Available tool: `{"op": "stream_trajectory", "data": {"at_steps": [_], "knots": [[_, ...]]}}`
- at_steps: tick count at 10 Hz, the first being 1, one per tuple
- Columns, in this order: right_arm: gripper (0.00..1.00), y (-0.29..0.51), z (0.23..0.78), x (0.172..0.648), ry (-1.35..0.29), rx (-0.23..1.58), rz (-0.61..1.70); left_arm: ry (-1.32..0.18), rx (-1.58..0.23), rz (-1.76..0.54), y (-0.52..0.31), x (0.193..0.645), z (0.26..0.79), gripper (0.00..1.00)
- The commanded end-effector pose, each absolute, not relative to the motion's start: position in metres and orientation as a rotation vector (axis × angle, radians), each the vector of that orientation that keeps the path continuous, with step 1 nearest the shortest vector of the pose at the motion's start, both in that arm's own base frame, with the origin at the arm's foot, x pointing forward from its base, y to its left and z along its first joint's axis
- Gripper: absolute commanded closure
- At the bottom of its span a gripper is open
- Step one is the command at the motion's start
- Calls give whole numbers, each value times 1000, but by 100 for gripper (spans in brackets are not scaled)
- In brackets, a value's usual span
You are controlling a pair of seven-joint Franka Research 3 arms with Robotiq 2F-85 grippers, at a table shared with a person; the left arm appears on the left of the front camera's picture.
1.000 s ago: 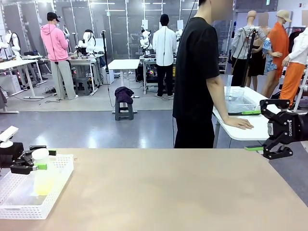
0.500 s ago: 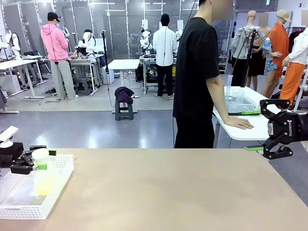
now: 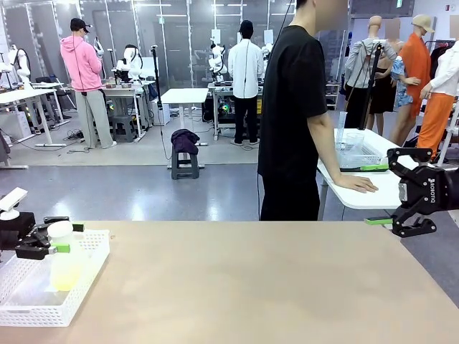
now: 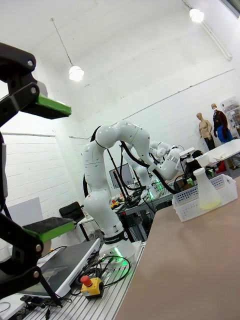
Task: Prepare the solutions needed for the experiment.
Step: When the human places the Big flask in the center of the table, pick up the Big flask and place it in the left Organizing basket.
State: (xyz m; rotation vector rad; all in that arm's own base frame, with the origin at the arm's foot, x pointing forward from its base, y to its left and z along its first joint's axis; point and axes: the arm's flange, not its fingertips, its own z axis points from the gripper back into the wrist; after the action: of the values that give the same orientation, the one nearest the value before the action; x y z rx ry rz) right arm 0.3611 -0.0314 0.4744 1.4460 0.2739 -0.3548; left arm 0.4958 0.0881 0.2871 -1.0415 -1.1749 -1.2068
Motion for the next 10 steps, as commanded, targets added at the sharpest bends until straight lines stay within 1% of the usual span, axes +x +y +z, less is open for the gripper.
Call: {"op": "stream_trajectory", "data": {"at_steps": [1, 8, 10], "knots": [[0, -31, 476, 361, 276, 1451, -363, -1175, -1042, -1207, 88, 496, 287, 0], [0, -31, 476, 361, 276, 1451, -363, -1180, -965, -1207, 127, 466, 290, 0], [0, -31, 476, 361, 276, 1451, -363, -1204, -885, -1175, 147, 452, 299, 0]]}}
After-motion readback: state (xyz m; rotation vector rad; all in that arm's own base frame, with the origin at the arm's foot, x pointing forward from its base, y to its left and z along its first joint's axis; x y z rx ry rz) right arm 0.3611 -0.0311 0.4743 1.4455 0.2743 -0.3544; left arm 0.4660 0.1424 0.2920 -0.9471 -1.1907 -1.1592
